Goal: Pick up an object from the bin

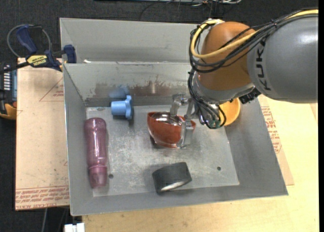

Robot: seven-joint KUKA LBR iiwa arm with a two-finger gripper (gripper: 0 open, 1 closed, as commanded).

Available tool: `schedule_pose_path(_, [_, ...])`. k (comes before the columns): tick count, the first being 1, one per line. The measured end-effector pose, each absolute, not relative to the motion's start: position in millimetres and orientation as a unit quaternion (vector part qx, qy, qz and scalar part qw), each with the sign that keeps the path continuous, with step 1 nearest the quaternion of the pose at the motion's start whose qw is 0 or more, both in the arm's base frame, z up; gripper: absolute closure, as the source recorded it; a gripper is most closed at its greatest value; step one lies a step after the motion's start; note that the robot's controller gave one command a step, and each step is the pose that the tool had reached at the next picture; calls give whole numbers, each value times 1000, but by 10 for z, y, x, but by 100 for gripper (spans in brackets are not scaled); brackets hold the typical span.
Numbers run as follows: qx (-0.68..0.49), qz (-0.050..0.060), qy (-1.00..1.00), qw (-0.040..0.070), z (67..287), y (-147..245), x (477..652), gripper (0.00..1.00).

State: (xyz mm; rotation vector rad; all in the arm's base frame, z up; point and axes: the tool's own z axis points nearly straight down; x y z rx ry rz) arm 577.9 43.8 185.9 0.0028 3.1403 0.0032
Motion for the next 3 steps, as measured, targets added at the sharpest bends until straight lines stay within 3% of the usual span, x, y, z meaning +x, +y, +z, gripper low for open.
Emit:
schedule_pose_path(1, [1, 1, 1000, 1, 1859, 438, 5779, 0])
schedule_pose_path(2, [26, 2, 1000, -1, 1203, 662, 6116, 0])
schedule_pose_path(3, [36, 3, 999, 5, 1299, 685, 5997, 0])
